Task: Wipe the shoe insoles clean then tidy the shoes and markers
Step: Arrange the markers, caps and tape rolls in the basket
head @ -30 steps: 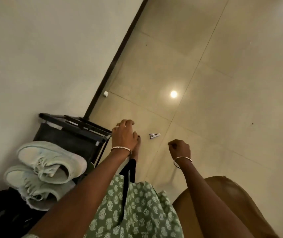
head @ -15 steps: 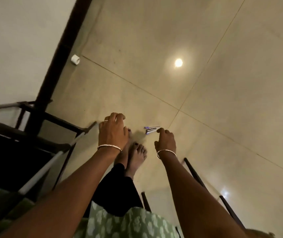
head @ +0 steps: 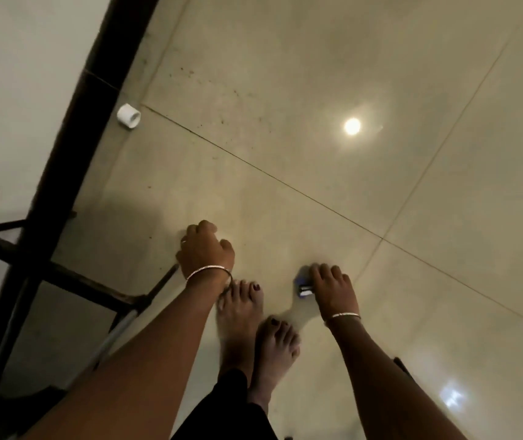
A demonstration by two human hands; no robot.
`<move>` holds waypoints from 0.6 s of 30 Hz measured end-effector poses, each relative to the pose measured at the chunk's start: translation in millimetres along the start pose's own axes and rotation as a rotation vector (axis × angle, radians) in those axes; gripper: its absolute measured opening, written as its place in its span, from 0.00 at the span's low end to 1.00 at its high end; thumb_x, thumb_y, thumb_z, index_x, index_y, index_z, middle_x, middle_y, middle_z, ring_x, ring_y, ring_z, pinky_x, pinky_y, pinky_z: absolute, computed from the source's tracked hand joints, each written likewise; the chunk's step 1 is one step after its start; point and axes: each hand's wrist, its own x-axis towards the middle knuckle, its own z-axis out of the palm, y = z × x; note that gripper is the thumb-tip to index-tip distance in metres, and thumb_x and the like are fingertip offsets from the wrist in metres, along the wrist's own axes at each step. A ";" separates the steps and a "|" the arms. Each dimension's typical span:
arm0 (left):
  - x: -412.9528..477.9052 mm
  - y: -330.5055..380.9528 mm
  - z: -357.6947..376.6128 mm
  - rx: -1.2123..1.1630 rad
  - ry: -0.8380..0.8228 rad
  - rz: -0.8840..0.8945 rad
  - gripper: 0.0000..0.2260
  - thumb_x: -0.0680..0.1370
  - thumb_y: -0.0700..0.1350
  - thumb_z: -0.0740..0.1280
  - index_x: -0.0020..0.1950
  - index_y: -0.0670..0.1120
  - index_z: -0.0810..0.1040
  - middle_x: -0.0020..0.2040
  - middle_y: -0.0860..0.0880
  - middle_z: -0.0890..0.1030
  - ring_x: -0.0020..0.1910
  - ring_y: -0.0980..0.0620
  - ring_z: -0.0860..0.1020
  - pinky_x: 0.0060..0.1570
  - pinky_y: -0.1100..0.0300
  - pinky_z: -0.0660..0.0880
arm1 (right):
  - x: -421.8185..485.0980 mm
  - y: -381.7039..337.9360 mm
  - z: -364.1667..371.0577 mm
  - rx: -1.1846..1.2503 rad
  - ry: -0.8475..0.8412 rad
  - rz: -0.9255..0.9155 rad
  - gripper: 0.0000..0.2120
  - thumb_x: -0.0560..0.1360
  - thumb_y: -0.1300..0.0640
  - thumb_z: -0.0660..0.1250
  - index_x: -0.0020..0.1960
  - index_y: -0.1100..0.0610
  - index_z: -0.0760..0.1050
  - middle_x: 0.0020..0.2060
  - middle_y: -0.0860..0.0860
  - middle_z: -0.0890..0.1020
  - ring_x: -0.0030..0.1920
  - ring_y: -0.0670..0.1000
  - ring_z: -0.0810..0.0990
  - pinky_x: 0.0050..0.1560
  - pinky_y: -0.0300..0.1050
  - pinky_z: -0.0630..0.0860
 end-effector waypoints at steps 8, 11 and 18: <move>76.3 12.5 -62.7 -0.010 0.160 0.095 0.13 0.75 0.41 0.67 0.60 0.45 0.77 0.59 0.42 0.77 0.58 0.38 0.76 0.57 0.45 0.73 | 18.6 -9.9 -64.6 0.481 0.023 0.145 0.11 0.70 0.58 0.72 0.49 0.58 0.73 0.42 0.53 0.78 0.42 0.58 0.77 0.36 0.46 0.65; 121.4 15.2 -88.3 -0.102 0.232 0.034 0.14 0.76 0.40 0.68 0.62 0.44 0.76 0.60 0.40 0.77 0.59 0.38 0.76 0.57 0.47 0.73 | 31.1 -20.8 -102.9 0.752 0.171 0.289 0.13 0.67 0.57 0.77 0.44 0.55 0.74 0.36 0.47 0.80 0.35 0.51 0.78 0.35 0.46 0.71; 209.6 6.5 -106.5 -0.041 0.331 0.008 0.21 0.77 0.41 0.69 0.68 0.40 0.70 0.67 0.37 0.71 0.63 0.33 0.74 0.59 0.43 0.72 | 77.8 -27.1 -137.0 1.326 0.380 0.508 0.13 0.67 0.56 0.80 0.46 0.55 0.77 0.38 0.49 0.83 0.41 0.47 0.84 0.47 0.38 0.79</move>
